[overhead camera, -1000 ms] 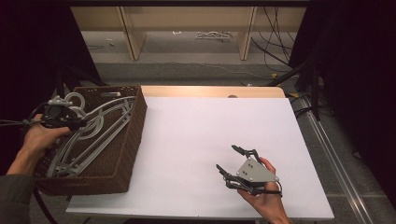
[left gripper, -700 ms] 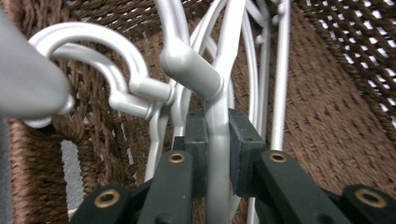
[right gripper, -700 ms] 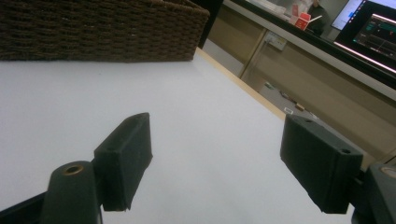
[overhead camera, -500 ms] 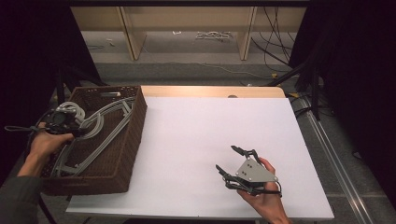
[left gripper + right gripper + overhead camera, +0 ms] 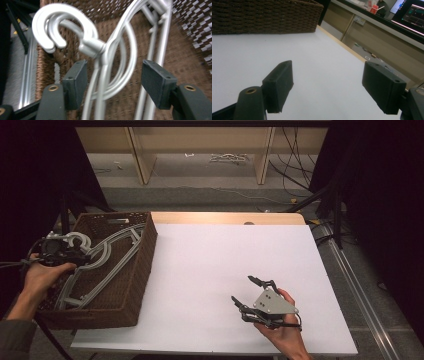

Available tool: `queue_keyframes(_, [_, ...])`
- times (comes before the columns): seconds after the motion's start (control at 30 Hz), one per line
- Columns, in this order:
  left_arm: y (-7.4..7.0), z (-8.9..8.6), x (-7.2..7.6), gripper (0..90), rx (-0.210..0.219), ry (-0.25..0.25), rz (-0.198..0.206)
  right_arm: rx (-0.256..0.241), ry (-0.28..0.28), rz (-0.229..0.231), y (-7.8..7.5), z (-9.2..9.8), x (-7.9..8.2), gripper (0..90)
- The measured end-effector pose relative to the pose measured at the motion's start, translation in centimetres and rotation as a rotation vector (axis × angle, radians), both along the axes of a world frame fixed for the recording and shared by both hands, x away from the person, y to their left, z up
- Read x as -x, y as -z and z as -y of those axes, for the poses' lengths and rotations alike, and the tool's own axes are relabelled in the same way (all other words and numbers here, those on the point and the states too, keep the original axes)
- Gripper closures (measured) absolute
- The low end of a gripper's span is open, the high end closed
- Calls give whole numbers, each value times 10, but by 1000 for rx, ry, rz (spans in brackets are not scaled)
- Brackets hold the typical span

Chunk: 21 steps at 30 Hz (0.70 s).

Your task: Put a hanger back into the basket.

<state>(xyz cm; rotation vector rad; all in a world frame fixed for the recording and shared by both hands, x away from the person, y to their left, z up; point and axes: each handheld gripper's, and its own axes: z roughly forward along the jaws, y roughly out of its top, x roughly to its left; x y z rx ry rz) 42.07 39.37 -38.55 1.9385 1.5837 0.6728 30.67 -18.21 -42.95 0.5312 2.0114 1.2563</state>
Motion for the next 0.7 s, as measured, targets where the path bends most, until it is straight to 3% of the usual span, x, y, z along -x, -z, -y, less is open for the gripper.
queue_keyframes(0.13, [-7, 6, 11, 357, 36, 31, 33, -29, 7, -12, -1, 2, -1, 258])
queue_keyframes(0.37, [-19, 31, 28, 319, 126, 83, 146, -66, 21, -26, -1, 4, -2, 256])
queue_keyframes(0.7, [-31, 70, 45, 269, 196, 198, 230, -95, 28, -49, -1, 6, -3, 254])
